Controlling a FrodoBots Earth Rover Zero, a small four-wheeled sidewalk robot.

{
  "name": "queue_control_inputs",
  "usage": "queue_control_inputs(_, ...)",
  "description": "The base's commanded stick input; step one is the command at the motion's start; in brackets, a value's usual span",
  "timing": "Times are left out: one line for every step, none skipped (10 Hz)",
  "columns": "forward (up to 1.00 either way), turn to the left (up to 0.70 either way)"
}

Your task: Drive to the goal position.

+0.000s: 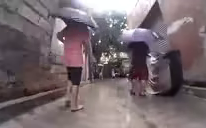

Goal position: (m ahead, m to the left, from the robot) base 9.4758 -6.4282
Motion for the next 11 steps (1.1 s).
queue_control_inputs(0.99, -0.17)
queue_control_inputs(0.99, -0.39)
queue_control_inputs(0.99, -0.1)
queue_control_inputs(0.99, 0.0)
queue_control_inputs(0.99, 0.0)
queue_control_inputs(0.99, 0.0)
queue_control_inputs(0.99, 0.0)
queue_control_inputs(0.99, 0.0)
queue_control_inputs(0.99, 0.05)
queue_control_inputs(0.99, 0.31)
queue_control_inputs(0.99, 0.19)
